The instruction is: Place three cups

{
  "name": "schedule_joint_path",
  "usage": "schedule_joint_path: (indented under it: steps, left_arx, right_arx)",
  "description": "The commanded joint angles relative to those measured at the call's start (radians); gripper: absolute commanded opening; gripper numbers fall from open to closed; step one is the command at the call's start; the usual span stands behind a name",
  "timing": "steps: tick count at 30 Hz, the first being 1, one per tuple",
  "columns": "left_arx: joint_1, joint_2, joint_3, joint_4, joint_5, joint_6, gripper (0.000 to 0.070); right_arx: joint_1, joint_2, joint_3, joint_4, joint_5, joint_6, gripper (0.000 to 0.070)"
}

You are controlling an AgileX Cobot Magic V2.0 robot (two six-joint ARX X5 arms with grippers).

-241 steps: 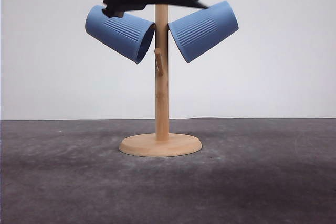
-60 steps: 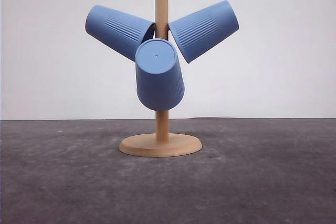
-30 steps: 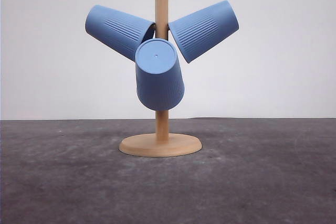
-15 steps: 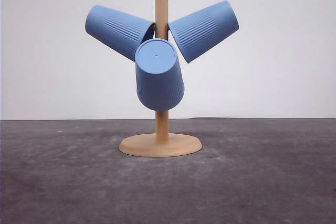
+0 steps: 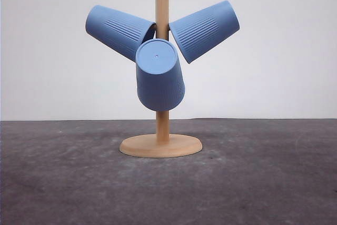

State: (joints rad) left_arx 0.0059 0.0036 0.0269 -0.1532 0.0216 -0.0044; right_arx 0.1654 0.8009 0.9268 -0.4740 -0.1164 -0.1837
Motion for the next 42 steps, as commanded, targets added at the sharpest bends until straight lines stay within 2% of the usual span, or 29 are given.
schedule_joint_path:
  steps: [1, 15, 19, 21, 23, 26, 29, 33, 37, 42]
  left_arx:
    - [0.000, 0.000, -0.014, 0.012, -0.003, -0.008, 0.0000]
    - [0.000, 0.000, -0.014, 0.012, -0.003, -0.008, 0.0000]
    - [0.000, 0.000, -0.014, 0.012, -0.003, -0.008, 0.0000]
    - [0.000, 0.000, -0.014, 0.012, -0.003, -0.008, 0.0000]
    - [0.000, 0.000, -0.014, 0.012, -0.003, -0.008, 0.0000]
    - [0.000, 0.000, -0.014, 0.012, -0.003, -0.008, 0.0000]
    - [0.000, 0.000, -0.014, 0.012, -0.003, -0.008, 0.0000]
    - [0.000, 0.000, -0.014, 0.012, -0.003, -0.008, 0.0000]
    - [0.000, 0.000, -0.014, 0.012, -0.003, -0.008, 0.0000]
    - [0.000, 0.000, -0.014, 0.012, -0.003, -0.008, 0.0000]
  right_arx:
    - [0.003, 0.006, 0.007, 0.010, 0.001, -0.005, 0.0003]
    - [0.003, 0.006, 0.007, 0.010, 0.002, -0.009, 0.0003]
    - [0.000, -0.003, 0.005, 0.006, 0.043, -0.055, 0.0003]
    - [-0.007, -0.027, -0.020, 0.018, 0.069, -0.039, 0.0003]
    - [-0.022, -0.067, -0.083, 0.045, 0.099, 0.001, 0.0003]
    - [-0.057, -0.155, -0.251, 0.153, 0.157, 0.055, 0.0003]
    - [-0.088, -0.275, -0.449, 0.274, 0.166, 0.097, 0.0003]
    - [-0.108, -0.446, -0.665, 0.363, 0.173, 0.123, 0.0003]
    - [-0.122, -0.590, -0.800, 0.380, 0.203, 0.136, 0.0003]
    - [-0.132, -0.686, -0.890, 0.384, 0.223, 0.173, 0.0003]
